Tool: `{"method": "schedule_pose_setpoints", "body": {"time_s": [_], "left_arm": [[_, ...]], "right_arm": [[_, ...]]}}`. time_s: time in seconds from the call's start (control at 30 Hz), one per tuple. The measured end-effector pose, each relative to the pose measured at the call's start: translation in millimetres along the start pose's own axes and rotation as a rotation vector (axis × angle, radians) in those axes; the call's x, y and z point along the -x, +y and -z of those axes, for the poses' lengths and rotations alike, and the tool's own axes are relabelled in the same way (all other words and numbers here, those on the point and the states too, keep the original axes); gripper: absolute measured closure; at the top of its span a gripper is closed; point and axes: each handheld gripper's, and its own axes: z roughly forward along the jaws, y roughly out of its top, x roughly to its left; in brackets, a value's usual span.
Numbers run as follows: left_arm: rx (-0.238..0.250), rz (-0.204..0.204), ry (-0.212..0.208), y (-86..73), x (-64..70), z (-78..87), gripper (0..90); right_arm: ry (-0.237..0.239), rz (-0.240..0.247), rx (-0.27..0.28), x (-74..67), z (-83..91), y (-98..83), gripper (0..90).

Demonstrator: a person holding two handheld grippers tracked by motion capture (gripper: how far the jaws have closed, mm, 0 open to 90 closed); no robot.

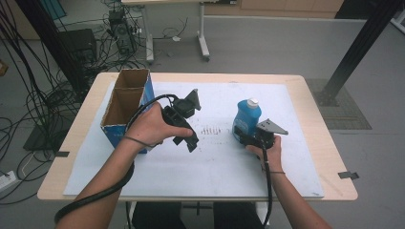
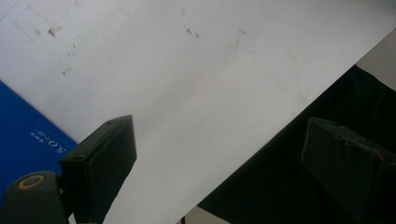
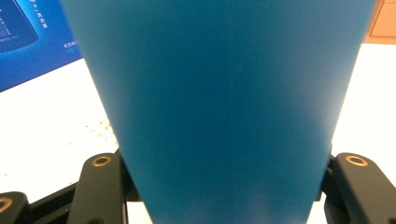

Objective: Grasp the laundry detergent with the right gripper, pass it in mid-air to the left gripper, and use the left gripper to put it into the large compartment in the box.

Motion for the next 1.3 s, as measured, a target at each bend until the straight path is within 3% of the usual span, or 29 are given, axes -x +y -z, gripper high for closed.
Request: {"method": "schedule_pose_setpoints", "body": {"time_s": [0.87,1.3], "left_arm": [[-0.001,0.005,0.004,0.4,0.2,0.8,10.4],[0.012,-0.012,0.003,2.2,1.5,3.4,10.4]], "right_arm": [[-0.008,-0.002,0.0,-1.1,-0.2,0.1,38.4],[-0.003,0.001,-0.011,-0.4,0.2,1.6,39.3]]}}
